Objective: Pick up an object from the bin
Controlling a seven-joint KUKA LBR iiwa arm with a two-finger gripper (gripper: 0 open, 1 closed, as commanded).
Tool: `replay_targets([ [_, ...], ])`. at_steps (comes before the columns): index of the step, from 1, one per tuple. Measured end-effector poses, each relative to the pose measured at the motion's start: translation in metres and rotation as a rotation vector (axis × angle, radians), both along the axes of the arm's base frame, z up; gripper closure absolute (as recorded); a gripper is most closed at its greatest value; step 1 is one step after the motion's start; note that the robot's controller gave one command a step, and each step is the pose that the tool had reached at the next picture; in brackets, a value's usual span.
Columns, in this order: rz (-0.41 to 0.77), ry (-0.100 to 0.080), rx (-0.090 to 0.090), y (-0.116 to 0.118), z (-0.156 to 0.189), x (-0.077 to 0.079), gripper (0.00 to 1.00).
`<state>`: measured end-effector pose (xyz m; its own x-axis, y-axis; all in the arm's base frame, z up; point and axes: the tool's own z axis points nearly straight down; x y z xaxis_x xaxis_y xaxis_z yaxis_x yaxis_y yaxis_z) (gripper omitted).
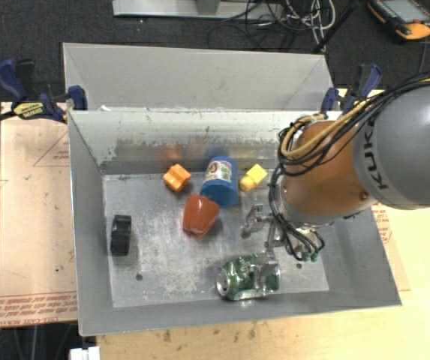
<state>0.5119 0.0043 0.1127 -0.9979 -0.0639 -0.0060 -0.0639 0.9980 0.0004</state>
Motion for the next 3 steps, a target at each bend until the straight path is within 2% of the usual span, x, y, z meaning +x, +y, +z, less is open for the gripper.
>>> replay_targets([
  [1,0.057,0.011,0.000,0.002,-0.017,-0.014,0.00],
  [2,0.051,0.005,0.000,0.019,-0.008,-0.012,0.00],
  [3,0.035,-0.008,0.000,0.015,-0.030,-0.016,0.00],
])
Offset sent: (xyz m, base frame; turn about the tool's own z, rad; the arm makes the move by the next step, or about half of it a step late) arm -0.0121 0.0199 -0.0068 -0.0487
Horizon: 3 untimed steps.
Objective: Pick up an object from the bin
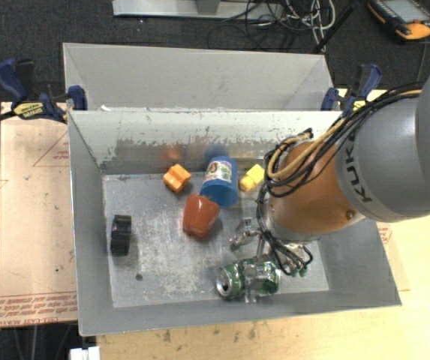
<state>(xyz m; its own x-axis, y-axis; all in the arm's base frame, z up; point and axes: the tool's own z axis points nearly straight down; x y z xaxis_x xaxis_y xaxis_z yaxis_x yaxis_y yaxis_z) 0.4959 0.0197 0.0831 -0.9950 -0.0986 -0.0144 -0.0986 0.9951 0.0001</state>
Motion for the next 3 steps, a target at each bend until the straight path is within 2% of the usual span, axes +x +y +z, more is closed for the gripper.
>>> replay_targets([
  [1,0.009,0.013,0.002,-0.0096,-0.0047,0.0082,1.00],
  [3,0.010,0.016,0.002,-0.0095,-0.0019,0.0074,1.00],
])
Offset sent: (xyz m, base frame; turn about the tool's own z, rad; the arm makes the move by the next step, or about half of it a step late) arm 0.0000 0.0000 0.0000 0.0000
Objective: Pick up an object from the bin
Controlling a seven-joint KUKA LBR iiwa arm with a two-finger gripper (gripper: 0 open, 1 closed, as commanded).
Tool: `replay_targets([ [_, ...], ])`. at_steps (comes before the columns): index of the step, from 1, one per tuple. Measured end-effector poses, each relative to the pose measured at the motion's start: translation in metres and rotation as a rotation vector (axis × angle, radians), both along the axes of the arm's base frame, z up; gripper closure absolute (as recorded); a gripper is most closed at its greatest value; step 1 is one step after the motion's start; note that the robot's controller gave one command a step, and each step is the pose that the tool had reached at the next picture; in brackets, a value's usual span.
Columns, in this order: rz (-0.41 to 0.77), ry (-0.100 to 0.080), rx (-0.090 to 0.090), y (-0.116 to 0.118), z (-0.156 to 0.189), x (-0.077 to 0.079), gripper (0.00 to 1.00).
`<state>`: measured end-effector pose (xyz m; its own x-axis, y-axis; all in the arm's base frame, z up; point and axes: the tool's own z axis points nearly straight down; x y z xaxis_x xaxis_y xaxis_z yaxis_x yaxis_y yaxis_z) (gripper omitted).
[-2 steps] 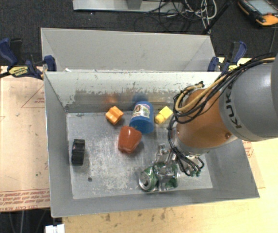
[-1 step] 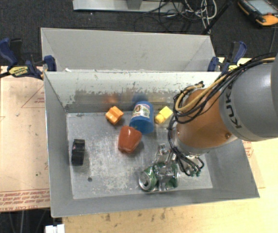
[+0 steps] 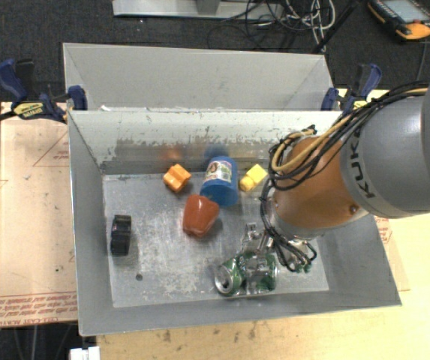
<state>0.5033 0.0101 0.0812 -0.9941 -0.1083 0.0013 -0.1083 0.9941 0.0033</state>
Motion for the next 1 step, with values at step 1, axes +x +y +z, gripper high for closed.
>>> replay_targets([
  [1,0.000,-0.002,-0.001,-0.0004,0.0070,-0.0009,1.00],
])
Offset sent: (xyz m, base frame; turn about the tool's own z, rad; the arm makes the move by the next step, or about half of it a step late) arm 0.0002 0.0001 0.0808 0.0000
